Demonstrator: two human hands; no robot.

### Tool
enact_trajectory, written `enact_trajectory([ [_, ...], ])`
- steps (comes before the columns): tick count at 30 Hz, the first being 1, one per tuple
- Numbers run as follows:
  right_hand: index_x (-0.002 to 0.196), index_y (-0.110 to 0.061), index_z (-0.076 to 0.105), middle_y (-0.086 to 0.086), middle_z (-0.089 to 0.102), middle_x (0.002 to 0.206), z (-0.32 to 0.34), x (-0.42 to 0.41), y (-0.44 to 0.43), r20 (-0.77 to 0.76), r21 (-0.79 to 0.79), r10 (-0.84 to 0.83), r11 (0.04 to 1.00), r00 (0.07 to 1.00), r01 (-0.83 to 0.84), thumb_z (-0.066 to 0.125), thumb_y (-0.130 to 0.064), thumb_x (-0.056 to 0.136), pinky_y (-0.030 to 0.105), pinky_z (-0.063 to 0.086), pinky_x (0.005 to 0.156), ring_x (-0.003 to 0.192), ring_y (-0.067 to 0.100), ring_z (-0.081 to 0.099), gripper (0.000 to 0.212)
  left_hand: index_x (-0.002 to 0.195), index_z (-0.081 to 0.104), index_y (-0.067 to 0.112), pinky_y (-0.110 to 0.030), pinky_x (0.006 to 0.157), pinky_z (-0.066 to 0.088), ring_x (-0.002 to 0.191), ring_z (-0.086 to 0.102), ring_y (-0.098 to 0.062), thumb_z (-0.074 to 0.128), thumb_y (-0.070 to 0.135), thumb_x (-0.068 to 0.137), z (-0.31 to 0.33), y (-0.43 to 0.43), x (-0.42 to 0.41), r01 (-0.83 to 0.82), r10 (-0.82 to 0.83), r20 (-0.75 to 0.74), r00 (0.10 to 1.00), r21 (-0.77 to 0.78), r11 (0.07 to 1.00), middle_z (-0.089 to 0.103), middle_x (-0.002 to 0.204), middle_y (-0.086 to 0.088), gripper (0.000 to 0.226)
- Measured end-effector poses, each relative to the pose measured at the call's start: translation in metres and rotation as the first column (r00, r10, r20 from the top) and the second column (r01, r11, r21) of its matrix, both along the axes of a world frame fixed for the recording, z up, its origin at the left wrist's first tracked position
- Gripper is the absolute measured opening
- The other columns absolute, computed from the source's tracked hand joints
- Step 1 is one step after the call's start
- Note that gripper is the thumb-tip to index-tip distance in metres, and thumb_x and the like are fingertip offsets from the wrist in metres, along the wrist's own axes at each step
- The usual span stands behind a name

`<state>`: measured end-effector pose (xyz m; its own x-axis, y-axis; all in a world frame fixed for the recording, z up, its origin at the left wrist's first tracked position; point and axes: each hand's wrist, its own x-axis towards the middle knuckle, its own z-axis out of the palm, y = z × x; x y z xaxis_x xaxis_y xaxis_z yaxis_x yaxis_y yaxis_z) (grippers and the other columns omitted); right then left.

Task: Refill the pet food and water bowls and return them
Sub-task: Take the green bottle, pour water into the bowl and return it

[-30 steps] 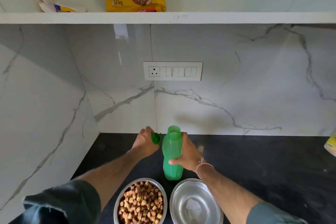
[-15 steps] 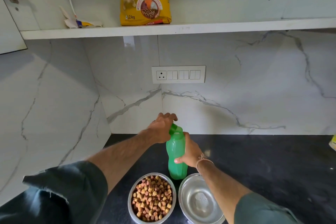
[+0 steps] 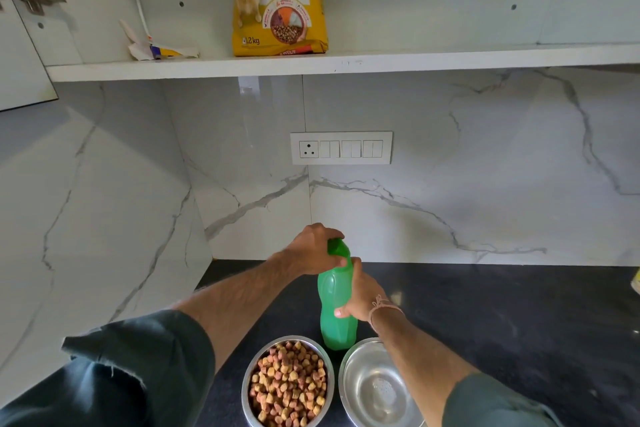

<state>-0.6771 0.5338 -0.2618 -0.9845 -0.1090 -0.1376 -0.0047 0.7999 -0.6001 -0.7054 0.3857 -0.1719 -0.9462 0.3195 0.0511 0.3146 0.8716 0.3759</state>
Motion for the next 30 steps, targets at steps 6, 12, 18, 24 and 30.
enact_trajectory([
  [6,0.157,-0.027,0.006,0.007,0.057,0.141,-0.001,0.000,-0.004,-0.003,0.047,-0.016,0.999,1.000,0.016,0.094,-0.025,0.071,0.043,0.050,0.109,0.127,0.032,0.060,0.124,0.129,0.065,0.020,-0.023,0.071,0.046,0.097,0.056,-0.016,0.064,0.061,0.090,0.003,0.020,0.000,-0.058,0.055,-0.031,0.998,-0.112,0.992,0.053,0.114,-0.001,0.056],
  [12,0.147,-0.026,0.022,0.007,0.060,0.138,0.000,-0.001,-0.003,0.004,0.030,-0.014,0.999,1.000,0.014,0.094,-0.024,0.071,0.041,0.051,0.107,0.123,0.032,0.063,0.105,0.139,0.054,0.021,-0.029,0.086,0.047,0.109,0.051,-0.019,0.073,0.046,0.089,0.009,0.022,-0.002,0.061,-0.053,0.041,0.998,-0.230,0.971,0.054,0.132,-0.007,0.059],
  [18,0.144,-0.021,0.040,0.004,0.057,0.137,0.022,-0.011,-0.001,0.065,-0.033,0.084,0.996,0.994,-0.082,0.086,-0.052,0.075,0.036,0.055,0.091,0.120,0.026,0.059,0.088,0.142,0.053,0.020,-0.031,0.093,0.049,0.122,0.051,-0.025,0.076,0.027,0.090,0.007,0.014,0.001,0.089,-0.081,0.052,0.995,-0.166,0.982,0.053,0.137,-0.007,0.058],
  [24,0.134,-0.019,0.051,0.003,0.065,0.127,0.020,-0.008,-0.012,0.016,-0.079,0.028,0.997,0.999,-0.027,0.080,-0.060,0.077,0.037,0.059,0.090,0.106,0.021,0.063,0.076,0.144,0.052,0.020,-0.032,0.095,0.050,0.126,0.051,-0.026,0.069,0.013,0.092,0.010,0.005,0.002,0.074,-0.063,0.090,0.994,-0.117,0.990,0.051,0.144,-0.007,0.056],
  [30,0.145,-0.020,0.044,0.006,0.062,0.135,0.017,-0.008,-0.014,0.041,-0.128,0.020,0.992,0.999,-0.014,0.083,-0.055,0.075,0.042,0.053,0.104,0.120,0.026,0.062,0.087,0.134,0.056,0.019,-0.026,0.072,0.048,0.104,0.060,-0.020,0.065,0.064,0.088,0.011,0.000,-0.005,-0.062,0.068,0.020,0.997,-0.232,0.971,0.059,0.128,-0.006,0.065],
])
